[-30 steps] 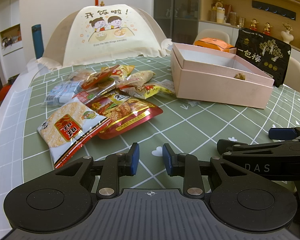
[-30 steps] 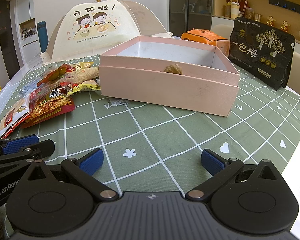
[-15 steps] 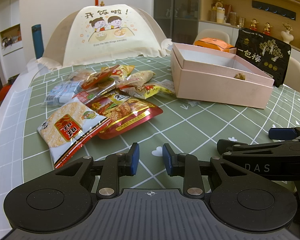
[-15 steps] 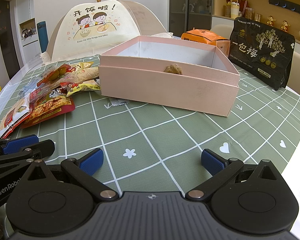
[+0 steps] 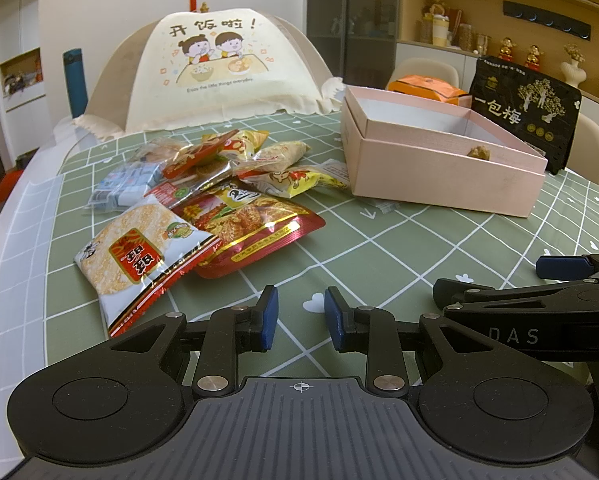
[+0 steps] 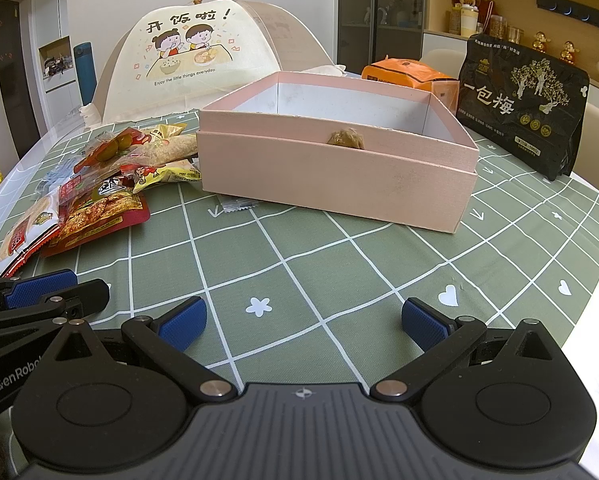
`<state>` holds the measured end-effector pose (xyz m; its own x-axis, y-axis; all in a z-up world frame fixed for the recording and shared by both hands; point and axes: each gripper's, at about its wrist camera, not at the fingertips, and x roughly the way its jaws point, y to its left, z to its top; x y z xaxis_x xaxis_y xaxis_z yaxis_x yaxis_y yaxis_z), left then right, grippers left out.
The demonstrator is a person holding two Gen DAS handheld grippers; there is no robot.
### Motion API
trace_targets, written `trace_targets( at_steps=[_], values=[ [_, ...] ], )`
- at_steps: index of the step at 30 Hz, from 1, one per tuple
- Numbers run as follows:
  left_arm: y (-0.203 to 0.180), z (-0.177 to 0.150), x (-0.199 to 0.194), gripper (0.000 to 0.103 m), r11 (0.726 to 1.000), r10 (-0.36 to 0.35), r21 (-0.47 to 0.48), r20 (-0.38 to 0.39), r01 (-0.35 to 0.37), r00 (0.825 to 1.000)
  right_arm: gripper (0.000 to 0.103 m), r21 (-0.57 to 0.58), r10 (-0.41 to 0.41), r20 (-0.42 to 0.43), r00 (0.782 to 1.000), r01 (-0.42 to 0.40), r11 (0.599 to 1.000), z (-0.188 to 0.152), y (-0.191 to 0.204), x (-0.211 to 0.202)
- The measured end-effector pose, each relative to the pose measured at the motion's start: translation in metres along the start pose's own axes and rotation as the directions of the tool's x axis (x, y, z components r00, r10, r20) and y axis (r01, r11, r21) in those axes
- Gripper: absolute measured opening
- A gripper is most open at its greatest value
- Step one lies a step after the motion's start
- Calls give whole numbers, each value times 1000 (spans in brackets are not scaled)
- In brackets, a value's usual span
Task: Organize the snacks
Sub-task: 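Grasp the biscuit packet with the right tool while the left tool reaches the rice-cracker bag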
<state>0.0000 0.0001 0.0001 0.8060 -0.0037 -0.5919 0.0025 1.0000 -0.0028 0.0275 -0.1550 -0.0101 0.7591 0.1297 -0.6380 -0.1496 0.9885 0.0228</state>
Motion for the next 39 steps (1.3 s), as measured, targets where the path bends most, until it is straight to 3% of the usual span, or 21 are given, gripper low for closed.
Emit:
trace_targets(
  at_steps=[9, 12, 14, 17, 19, 22, 26, 27, 29, 31, 33, 34, 38, 39],
  values=[
    [0, 0, 0, 30, 1000, 2, 4, 1, -2, 1000, 103, 1, 1, 0, 1000, -1, 1000, 0, -1, 0],
    [5, 7, 0, 30, 999, -39, -12, -30, 39, 999, 103, -23, 31, -55, 998, -33, 999, 6, -3, 0],
    [15, 25, 1, 30, 993, -92, -75, -23, 90, 995, 103, -45, 51, -113, 992, -57, 997, 12, -4, 0],
    [28, 63, 3, 30, 986, -100, -128, 58, 106, 993, 103, -70, 72, -159, 985, -84, 994, 12, -7, -1],
    [37, 90, 17, 29, 975, -122, -178, 65, 132, 990, 103, -73, 73, -169, 983, -87, 994, 13, -8, 0],
    [40, 125, 61, 29, 962, -193, -204, -25, 184, 981, 103, -82, 81, -180, 980, -97, 992, 16, -7, 1],
    [28, 143, 108, 28, 973, -208, -126, -96, 196, 973, 99, -91, 104, -206, 973, -125, 988, 27, -11, 7],
    [24, 145, 118, 28, 969, -230, -116, -113, 217, 967, 97, -79, 100, -193, 976, -117, 990, 31, -14, 8],
    [17, 148, 131, 17, 948, -311, -109, -145, 298, 939, 97, -51, 100, -141, 985, -108, 993, 44, -19, 11],
    [8, 151, 137, 17, 932, -363, -59, -195, 358, 911, 97, -41, 115, -122, 986, -121, 992, 56, -19, 21],
    [10, 153, 136, 18, 897, -442, -76, -217, 436, 871, 97, -42, 136, -117, 984, -142, 989, 68, -14, 34],
    [17, 154, 132, 21, 892, -452, -96, -206, 441, 868, 97, -48, 144, -109, 984, -150, 988, 73, -8, 40],
    [63, 148, 84, 21, 950, -289, -153, -120, 270, 950, 94, -72, 146, -101, 984, -154, 985, 84, 17, 63],
    [74, 143, 74, 21, 956, -258, -171, -114, 237, 959, 92, -75, 140, -94, 986, -147, 986, 86, 22, 68]
  ],
)
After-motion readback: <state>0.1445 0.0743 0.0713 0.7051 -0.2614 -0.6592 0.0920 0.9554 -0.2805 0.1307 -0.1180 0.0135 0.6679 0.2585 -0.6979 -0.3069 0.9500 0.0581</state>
